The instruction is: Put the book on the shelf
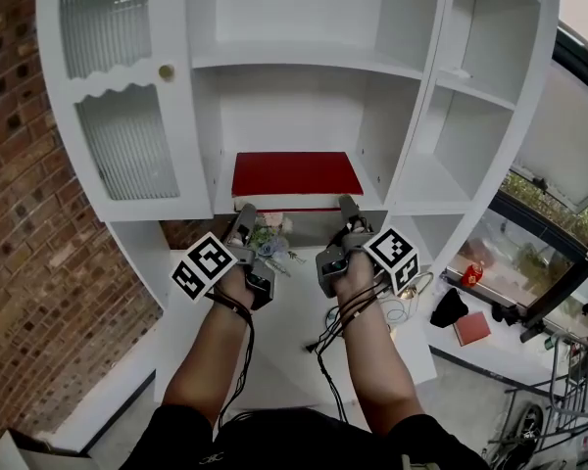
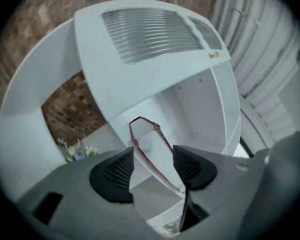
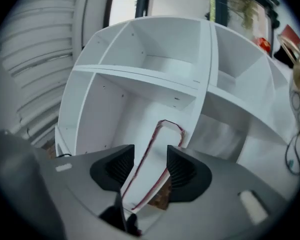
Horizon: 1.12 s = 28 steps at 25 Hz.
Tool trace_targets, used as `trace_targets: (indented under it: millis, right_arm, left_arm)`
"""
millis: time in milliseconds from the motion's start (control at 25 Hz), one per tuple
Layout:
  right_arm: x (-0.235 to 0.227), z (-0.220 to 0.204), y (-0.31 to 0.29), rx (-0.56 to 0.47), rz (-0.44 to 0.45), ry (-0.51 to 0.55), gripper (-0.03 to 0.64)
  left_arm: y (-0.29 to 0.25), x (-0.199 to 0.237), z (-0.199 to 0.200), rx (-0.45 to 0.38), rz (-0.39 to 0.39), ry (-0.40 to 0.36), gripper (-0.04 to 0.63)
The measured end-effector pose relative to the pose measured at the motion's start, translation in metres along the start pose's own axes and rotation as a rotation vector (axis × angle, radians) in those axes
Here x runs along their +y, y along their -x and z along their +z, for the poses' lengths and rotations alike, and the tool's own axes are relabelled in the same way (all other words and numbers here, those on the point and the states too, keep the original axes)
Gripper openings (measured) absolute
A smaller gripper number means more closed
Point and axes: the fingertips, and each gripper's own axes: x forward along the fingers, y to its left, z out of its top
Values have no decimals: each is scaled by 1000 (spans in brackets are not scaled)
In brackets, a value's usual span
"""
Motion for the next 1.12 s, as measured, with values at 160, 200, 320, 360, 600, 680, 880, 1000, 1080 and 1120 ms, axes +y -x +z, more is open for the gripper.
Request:
trace_targets:
  millis: [160,200,320,360,600,680,880,1000,1080,1120]
  right_arm:
    - [9,-11,21,-25,32,457,149]
    - [9,-17,27,-29,29,581,138]
    - [7,-34,44,-48,15,867,40]
    - [5,-40,49,-55,14,934,11]
    - [-27,-98,89,23,86,1103,9]
    - [-47,-116,103,60,79,1108,9]
    - [-80,-154,134,137,60,1148,9]
    - [-84,-164,145,155,63,1135,11]
    - [-86,-168,149,172,57,1127,11]
    - [-87,-169,151,181,51,1126,11]
  left_arm:
    - [22,-8,-4,-12,48,-418,135]
    - [28,-9,-5,-27,62,-516,100]
    - [48,-12,-13,-67,84,-758,0]
    - [55,-11,-18,-70,79,-805,0]
    - [103,24,-73,22,39,-932,2]
    - [119,45,-89,66,55,-963,2]
    - [150,86,-118,168,93,-953,2]
    - [161,96,-124,192,105,-937,3]
    - [166,98,-126,201,111,-919,3]
    - [167,98,-126,202,114,-911,3]
